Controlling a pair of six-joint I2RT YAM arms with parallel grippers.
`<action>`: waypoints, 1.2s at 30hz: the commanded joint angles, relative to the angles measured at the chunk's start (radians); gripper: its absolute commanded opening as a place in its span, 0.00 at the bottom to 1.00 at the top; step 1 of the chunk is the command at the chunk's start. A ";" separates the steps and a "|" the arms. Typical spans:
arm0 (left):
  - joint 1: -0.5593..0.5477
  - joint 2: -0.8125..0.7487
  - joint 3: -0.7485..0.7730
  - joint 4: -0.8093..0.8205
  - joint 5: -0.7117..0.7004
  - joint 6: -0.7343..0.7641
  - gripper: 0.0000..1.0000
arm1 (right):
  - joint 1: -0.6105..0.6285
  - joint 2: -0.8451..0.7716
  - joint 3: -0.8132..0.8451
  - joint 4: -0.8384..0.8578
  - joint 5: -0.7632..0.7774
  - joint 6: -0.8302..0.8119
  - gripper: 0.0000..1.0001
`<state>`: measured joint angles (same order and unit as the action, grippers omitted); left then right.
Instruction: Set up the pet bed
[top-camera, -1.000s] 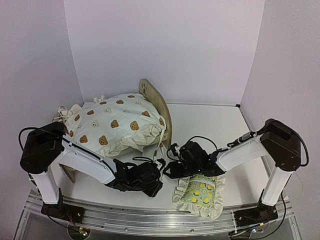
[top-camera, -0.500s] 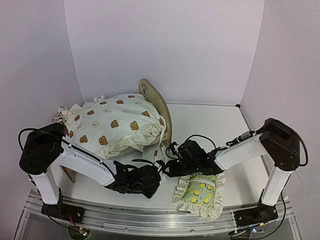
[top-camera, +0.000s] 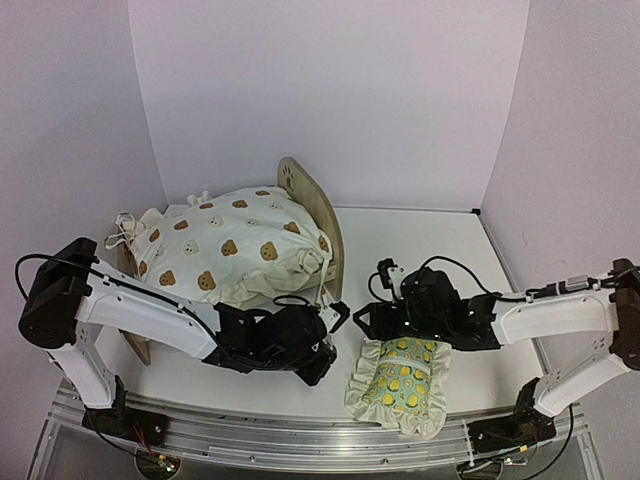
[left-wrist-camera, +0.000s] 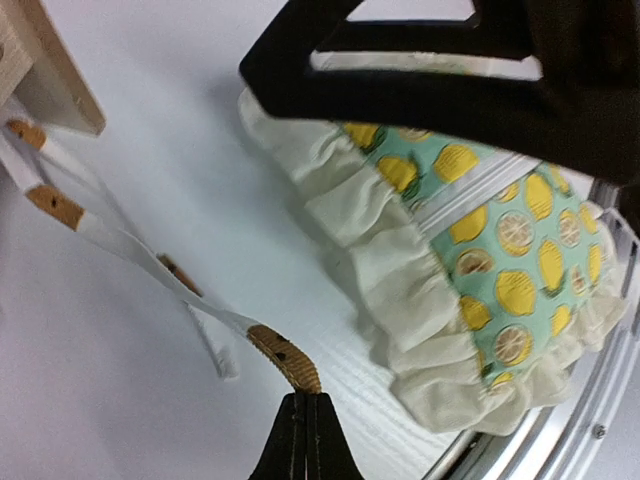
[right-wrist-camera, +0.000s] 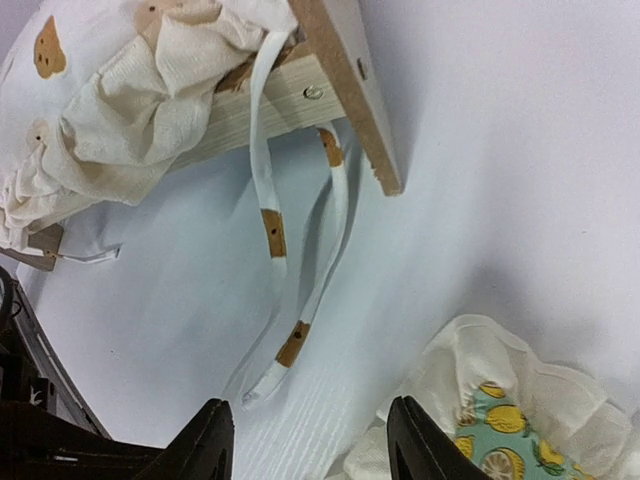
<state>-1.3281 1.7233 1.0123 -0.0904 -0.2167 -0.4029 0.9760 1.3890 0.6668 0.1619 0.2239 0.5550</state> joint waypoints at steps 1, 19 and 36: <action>-0.004 0.052 0.121 0.064 0.066 0.065 0.00 | 0.005 -0.119 -0.039 -0.071 0.116 -0.044 0.55; 0.044 0.230 0.210 0.099 0.064 0.000 0.58 | 0.004 -0.232 -0.114 -0.133 0.126 -0.041 0.57; 0.047 -0.049 0.051 -0.072 0.152 -0.066 0.82 | 0.003 -0.019 0.046 -0.131 0.077 -0.055 0.57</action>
<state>-1.2815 1.7329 1.1340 -0.1334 -0.1172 -0.4440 0.9760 1.3264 0.6407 0.0246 0.3276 0.5117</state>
